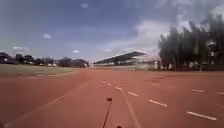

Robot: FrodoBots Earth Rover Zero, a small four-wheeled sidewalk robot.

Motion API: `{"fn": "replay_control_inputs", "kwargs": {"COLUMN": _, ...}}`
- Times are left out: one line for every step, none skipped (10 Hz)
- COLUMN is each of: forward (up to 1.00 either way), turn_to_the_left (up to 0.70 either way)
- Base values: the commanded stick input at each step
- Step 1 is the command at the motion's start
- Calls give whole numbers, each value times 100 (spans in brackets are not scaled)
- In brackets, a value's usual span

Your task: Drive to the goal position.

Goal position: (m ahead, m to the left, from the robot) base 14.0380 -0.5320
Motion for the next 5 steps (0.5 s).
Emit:
{"fn": "replay_control_inputs", "kwargs": {"forward": 70, "turn_to_the_left": 0}}
{"fn": "replay_control_inputs", "kwargs": {"forward": 70, "turn_to_the_left": 0}}
{"fn": "replay_control_inputs", "kwargs": {"forward": 70, "turn_to_the_left": 0}}
{"fn": "replay_control_inputs", "kwargs": {"forward": 70, "turn_to_the_left": 0}}
{"fn": "replay_control_inputs", "kwargs": {"forward": 70, "turn_to_the_left": 0}}
